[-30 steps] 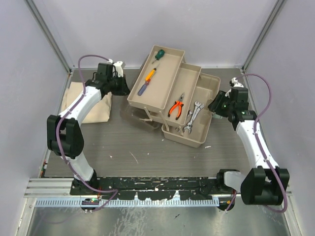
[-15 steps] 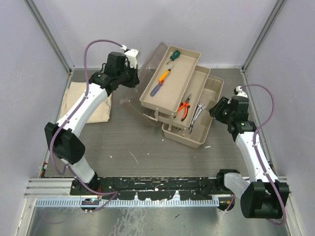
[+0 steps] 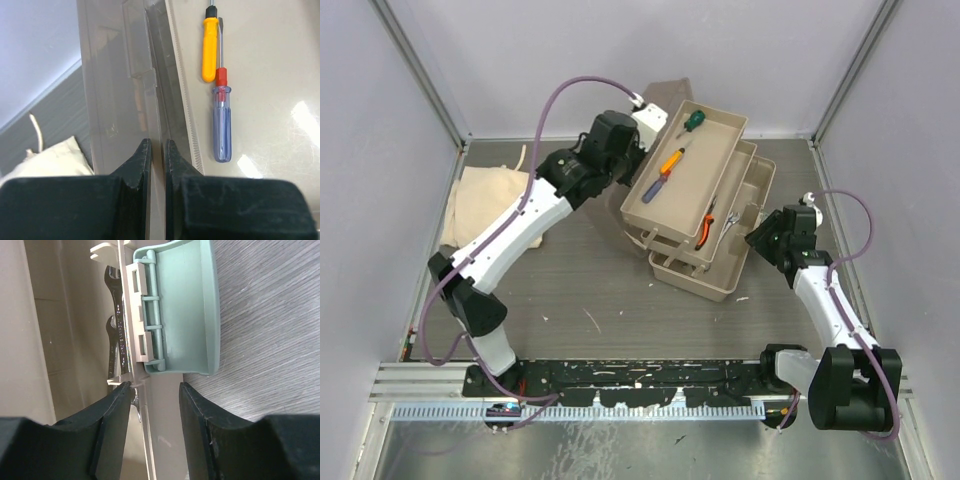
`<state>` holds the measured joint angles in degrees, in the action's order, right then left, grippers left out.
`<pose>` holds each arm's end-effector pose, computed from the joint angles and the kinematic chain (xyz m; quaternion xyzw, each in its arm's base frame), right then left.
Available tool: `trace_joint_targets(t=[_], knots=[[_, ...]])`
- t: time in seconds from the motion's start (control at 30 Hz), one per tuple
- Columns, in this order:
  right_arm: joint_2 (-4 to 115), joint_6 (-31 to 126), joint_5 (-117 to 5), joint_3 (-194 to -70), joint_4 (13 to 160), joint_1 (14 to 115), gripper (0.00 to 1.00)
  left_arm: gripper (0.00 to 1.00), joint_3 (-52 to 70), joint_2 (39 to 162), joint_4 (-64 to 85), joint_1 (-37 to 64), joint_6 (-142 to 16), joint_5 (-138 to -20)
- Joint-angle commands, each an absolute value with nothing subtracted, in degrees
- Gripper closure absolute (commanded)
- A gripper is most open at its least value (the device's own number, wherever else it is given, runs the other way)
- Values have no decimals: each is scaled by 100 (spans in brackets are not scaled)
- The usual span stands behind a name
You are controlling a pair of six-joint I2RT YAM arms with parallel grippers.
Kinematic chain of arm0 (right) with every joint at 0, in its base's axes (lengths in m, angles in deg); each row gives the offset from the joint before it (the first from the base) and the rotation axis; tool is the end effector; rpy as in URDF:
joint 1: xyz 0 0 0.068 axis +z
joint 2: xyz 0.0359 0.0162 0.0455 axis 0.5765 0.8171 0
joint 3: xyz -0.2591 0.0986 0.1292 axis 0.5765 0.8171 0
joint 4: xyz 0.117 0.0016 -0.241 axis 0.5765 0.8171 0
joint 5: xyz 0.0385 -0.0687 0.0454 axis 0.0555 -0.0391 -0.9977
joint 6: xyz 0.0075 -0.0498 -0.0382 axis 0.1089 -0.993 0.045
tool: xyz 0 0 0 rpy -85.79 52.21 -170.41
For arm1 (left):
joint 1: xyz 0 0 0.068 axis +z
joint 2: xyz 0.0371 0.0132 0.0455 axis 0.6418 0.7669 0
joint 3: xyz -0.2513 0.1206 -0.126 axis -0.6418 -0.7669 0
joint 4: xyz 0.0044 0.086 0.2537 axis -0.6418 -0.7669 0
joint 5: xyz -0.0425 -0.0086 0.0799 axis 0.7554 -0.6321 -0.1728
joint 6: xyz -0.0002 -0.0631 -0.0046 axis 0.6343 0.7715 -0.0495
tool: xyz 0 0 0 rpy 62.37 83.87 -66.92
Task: Sort the tools into containers
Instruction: Close the storage box at the center of the board.
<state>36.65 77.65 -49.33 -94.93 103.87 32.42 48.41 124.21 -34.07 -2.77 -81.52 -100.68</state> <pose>0.2277 -0.0104 0.2498 0.3077 0.8590 0.1270 0.3890 0.3062 -0.2669 0.4599 0.3068 0.8047 -0.0557 0.5052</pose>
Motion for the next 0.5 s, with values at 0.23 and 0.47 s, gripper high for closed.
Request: trace_joint_targets(t=[0.23, 0.47], knots=[[3730, 8142, -5382, -9315, 9929, 2911, 51, 100, 5951, 13437, -3686, -2149, -9715, -12459], [3237, 8296, -6000, -9559, 10098, 2353, 51, 100, 5806, 14103, -3010, -2793, -10993, -13844]])
